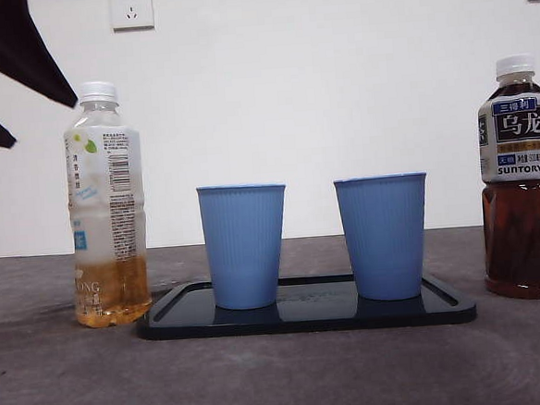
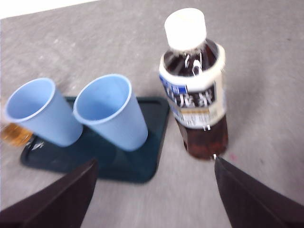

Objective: Pour the drink into the cup

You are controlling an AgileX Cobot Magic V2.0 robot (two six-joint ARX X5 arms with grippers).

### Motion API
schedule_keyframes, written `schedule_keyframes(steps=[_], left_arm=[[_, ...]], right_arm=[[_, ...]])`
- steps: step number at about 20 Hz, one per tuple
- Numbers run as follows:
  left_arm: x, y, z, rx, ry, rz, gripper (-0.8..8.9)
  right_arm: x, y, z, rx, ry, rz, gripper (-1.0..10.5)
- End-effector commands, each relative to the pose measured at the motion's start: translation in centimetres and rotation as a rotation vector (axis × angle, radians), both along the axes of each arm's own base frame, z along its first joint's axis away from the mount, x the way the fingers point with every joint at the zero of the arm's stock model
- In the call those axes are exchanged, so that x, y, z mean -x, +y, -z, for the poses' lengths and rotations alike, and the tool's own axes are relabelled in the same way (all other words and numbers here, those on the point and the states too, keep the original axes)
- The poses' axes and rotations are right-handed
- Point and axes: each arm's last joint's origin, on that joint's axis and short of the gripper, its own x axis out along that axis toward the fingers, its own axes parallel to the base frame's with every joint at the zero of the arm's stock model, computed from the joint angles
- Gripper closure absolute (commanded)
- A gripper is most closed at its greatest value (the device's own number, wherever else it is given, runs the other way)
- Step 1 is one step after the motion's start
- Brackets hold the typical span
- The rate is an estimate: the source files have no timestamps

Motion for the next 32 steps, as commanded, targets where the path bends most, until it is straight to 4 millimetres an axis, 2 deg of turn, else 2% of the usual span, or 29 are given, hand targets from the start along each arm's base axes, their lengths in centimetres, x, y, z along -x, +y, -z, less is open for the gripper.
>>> schedule_keyframes(steps=[1, 6, 15, 22, 32], left_arm=[[-1.3, -0.5, 0.4, -0.023, -0.025, -0.006, 3.77], [-3.4, -1.2, 1.9, -0.069, -0.020, -0.046, 3.77], [-6.3, -2.7, 4.4, -0.072, -0.009, -0.036, 3.77], [-7.5, -3.3, 5.3, -0.074, -0.044, -0.053, 3.87], [-7.9, -3.6, 5.0, -0.038, -0.086, -0.062, 6.44]], right_arm=[[1.3, -0.2, -1.4, -0.014, -0.017, -0.003, 5.5], [2.5, -0.5, -2.3, -0.020, -0.050, -0.003, 5.5], [2.5, -0.5, -2.3, 0.008, -0.065, -0.004, 5.5], [2.4, -0.6, -2.6, 0.038, -0.104, 0.007, 5.5], [2.2, -0.5, -3.0, 0.043, -0.150, 0.005, 5.5]])
